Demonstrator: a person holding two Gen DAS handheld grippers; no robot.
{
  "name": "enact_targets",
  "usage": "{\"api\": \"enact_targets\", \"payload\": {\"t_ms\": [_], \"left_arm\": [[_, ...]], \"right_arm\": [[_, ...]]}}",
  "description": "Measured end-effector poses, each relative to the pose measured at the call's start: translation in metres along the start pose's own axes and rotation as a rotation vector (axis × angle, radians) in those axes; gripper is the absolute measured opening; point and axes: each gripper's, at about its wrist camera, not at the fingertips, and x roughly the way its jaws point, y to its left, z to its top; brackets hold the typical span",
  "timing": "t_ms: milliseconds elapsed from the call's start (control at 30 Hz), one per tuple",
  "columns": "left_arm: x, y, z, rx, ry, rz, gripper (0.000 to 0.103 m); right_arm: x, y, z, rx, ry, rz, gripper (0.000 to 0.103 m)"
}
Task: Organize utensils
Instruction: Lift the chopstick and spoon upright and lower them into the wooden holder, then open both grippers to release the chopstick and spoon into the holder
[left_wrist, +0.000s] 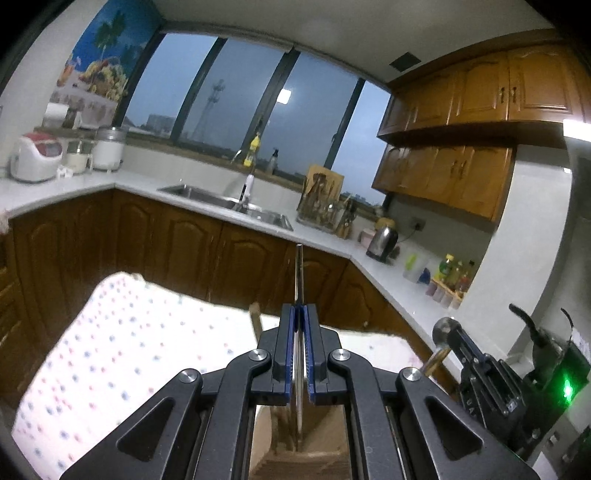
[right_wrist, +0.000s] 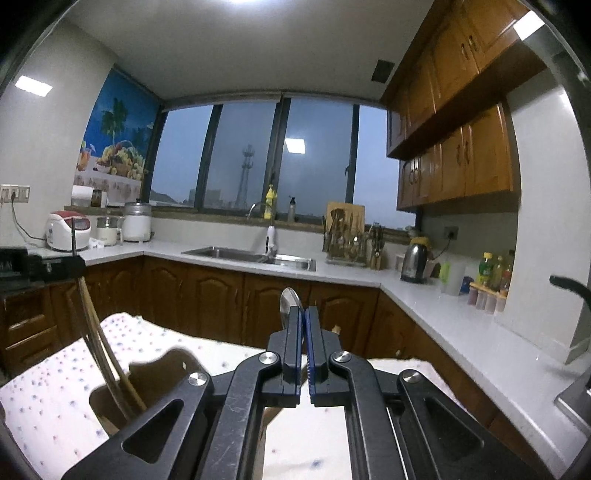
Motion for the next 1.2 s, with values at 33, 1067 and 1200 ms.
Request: {"api": "enact_targets", "payload": {"t_ms": [33,1067,1200], "left_arm": [[0.004,0.001,-0.005,0.006,0.010,-0.001,0.003],[0.009,0.020,0.000,0.023,0.119,0.016,0.005],[0.010,0.019,0.003,0.013,0.140,0.014,0.005]], "right_arm": [[0.000,0.001,-0.004,0.005,0.012,0.001,0.002],[0.007,0.002,-0.026,0.053,0.196,0.110,0.002],[0.008,0.000,-0.026,0.067,0.206,0.121,0.004]]}}
